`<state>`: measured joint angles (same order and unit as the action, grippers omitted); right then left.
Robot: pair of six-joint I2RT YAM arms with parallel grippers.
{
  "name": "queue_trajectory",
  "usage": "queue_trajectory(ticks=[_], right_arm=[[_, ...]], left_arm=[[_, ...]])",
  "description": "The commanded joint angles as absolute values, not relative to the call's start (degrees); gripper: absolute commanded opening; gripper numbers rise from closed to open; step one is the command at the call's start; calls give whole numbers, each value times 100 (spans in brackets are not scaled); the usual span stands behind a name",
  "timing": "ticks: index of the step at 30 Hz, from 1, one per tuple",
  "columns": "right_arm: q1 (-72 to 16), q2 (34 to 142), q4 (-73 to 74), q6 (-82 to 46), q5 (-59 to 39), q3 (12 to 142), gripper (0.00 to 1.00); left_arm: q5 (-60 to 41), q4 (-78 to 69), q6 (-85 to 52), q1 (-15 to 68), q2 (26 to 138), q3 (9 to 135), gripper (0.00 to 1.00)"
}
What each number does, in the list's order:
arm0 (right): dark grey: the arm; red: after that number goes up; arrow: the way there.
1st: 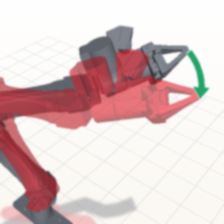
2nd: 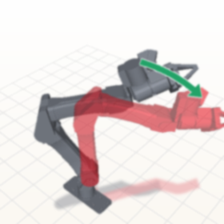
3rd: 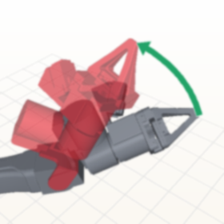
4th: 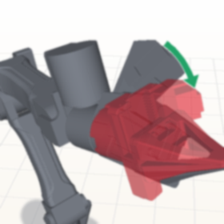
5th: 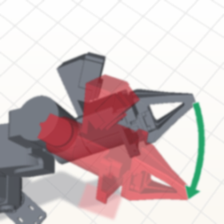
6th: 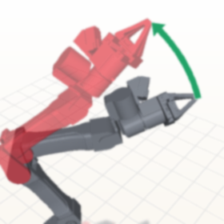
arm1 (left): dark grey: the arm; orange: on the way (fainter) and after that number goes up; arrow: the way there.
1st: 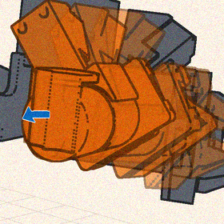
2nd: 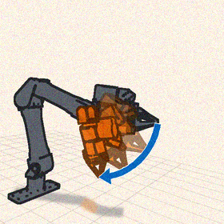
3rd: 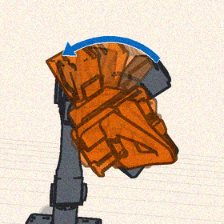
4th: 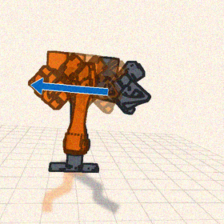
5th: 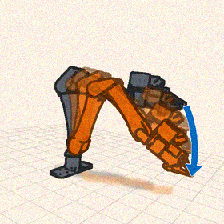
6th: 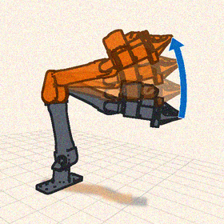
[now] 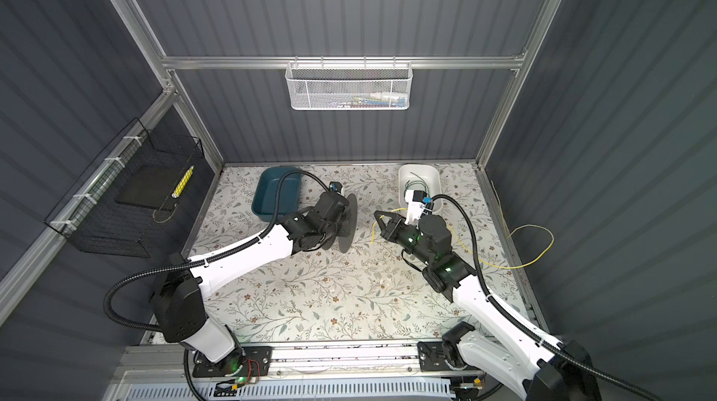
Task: Wrap the cables
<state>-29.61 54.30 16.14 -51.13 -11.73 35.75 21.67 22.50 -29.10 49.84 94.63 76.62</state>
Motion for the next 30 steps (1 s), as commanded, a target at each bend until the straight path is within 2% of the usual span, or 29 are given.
queue_trajectory(ticks=[1,6,9,13,14,19,25,28,30], right_arm=[[-2896,5300,1582,-5033,-1089,3487,0],[-2869,5349,1641,-5071,-1151,3476,0],[-2865,5403,1700,-5099,-1188,3481,0],[-2864,5454,1761,-5140,-1214,3503,0],[-2869,5463,1772,-5136,-1213,3498,0],[-2870,5593,1793,-5123,-1272,3614,0],[-2869,5853,1875,-5140,-1438,3868,0],[-2889,6096,2012,-5200,-1569,4104,0],[-2952,6341,2140,-5243,-1641,4338,0]], left_arm=[[2461,2281,-3060,5007,9632,7778,0],[2413,2364,-3059,5007,9633,7769,1],[2378,2421,-2998,5010,9585,7776,15],[2175,2492,-2773,5005,9517,7897,27],[2064,2632,-2751,5008,9497,8020,35],[1770,3007,-2369,4997,9211,8591,54],[2387,3392,-1873,4917,8723,8586,65],[1862,3402,-1768,4469,8487,8347,66],[1091,3184,-1682,4026,8294,7990,67]])
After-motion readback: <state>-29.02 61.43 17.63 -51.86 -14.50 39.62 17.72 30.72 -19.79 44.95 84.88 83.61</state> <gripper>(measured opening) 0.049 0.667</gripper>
